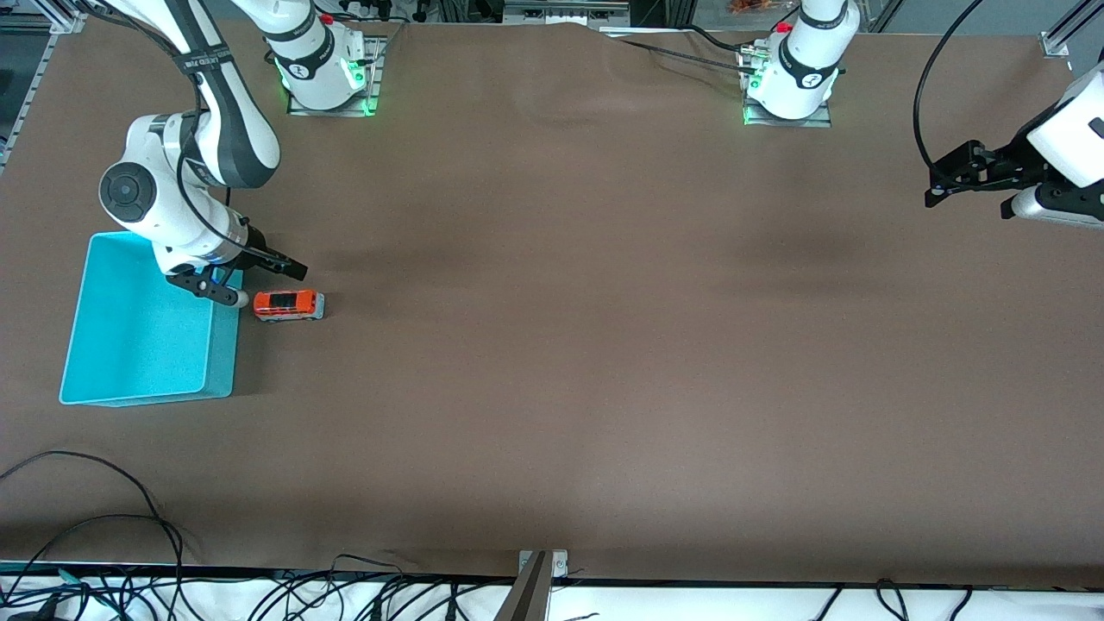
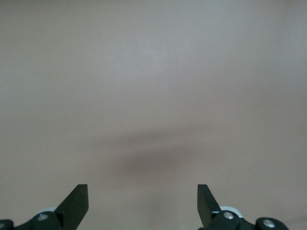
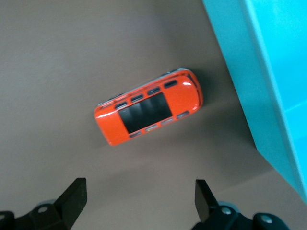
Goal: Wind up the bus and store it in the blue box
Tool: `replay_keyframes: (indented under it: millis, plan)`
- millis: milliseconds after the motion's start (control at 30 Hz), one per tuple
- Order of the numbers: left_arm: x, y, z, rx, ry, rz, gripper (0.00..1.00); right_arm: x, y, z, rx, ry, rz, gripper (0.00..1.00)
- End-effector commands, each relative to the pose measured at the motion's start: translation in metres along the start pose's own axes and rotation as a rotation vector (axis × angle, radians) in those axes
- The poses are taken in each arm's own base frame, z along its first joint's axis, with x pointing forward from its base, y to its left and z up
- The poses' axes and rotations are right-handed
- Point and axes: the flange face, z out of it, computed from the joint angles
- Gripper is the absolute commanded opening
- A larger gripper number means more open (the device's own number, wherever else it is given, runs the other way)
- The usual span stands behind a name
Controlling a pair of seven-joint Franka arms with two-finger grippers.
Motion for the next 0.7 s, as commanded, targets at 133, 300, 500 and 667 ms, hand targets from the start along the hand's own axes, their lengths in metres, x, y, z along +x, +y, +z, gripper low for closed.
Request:
replay_keyframes:
  millis: [133, 300, 500, 667]
  plan:
    - [0.004, 0.0, -0.005, 0.01, -0.011, -0.007, 1.0, 0.008, 0.007, 0.015, 0.037, 0.035, 0.296, 1.0]
    - [0.004, 0.0, -0.006, 0.01, -0.009, -0.007, 1.0, 0.013, 0.005, 0.019, 0.059, 0.062, 0.414, 1.0]
    - [0.004, 0.0, -0.006, 0.01, -0.009, -0.007, 1.0, 0.019, 0.003, 0.026, 0.088, 0.091, 0.5, 1.0]
    - [0.004, 0.0, -0.005, 0.013, -0.011, -0.008, 1.0, 0.024, 0.011, 0.036, 0.085, 0.086, 0.532, 1.0]
